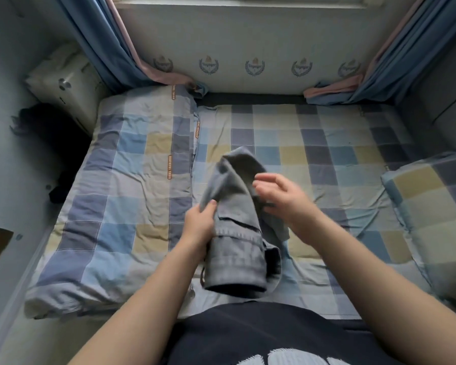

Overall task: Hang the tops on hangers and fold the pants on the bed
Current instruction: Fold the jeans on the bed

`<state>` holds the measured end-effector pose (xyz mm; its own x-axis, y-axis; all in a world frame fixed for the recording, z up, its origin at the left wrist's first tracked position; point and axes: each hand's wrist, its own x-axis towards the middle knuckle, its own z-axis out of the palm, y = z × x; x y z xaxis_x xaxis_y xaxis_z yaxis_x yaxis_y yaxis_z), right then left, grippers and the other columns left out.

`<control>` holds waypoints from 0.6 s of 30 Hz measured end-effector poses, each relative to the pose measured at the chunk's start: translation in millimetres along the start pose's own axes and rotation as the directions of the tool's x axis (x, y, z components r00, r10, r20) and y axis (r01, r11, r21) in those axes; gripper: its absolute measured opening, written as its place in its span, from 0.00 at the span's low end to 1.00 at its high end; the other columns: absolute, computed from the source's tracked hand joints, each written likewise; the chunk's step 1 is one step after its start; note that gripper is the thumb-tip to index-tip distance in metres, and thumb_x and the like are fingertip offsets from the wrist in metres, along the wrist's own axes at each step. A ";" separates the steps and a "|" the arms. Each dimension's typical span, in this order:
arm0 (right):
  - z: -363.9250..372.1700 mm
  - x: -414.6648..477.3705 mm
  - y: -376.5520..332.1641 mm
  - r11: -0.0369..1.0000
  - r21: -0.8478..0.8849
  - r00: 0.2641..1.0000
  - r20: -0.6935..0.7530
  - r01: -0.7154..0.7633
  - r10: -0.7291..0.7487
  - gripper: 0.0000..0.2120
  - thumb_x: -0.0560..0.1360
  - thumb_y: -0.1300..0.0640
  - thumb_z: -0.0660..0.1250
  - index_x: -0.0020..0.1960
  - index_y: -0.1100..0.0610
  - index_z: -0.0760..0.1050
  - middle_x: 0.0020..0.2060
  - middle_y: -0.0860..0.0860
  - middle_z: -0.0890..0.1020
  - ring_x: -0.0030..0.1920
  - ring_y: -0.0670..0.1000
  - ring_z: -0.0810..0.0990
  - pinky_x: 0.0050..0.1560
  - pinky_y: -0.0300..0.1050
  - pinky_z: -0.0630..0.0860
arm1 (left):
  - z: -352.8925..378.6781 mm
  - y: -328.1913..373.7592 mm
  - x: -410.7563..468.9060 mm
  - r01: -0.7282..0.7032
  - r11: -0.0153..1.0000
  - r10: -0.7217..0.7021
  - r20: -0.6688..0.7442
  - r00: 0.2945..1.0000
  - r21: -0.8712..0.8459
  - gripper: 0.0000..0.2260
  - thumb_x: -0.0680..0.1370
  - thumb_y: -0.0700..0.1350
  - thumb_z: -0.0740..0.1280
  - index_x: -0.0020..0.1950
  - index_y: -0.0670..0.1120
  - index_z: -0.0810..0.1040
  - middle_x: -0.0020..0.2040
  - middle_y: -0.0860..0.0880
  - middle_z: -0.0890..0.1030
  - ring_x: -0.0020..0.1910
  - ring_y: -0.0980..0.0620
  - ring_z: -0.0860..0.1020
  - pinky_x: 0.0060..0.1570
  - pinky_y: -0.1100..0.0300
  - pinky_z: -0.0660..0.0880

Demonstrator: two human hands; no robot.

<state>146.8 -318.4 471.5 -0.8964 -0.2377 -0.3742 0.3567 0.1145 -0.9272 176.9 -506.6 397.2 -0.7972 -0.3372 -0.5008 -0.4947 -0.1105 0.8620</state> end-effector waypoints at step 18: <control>5.5 14.6 -2.4 0.931 -0.274 0.950 -0.129 0.241 -0.284 0.11 0.80 0.64 0.64 0.38 0.57 0.76 0.31 0.51 0.76 0.33 0.48 0.73 0.37 0.47 0.71 | -14.2 27.4 -21.7 0.078 0.988 -0.025 0.358 0.934 -0.137 0.18 0.76 0.56 0.70 0.61 0.49 0.78 0.48 0.53 0.83 0.46 0.55 0.81 0.40 0.63 0.77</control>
<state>134.3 -327.4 468.2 -0.9870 -0.1336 -0.0898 0.0438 0.3136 -0.9485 185.6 -515.7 432.8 -0.8558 0.0221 -0.5169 -0.5038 -0.2632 0.8228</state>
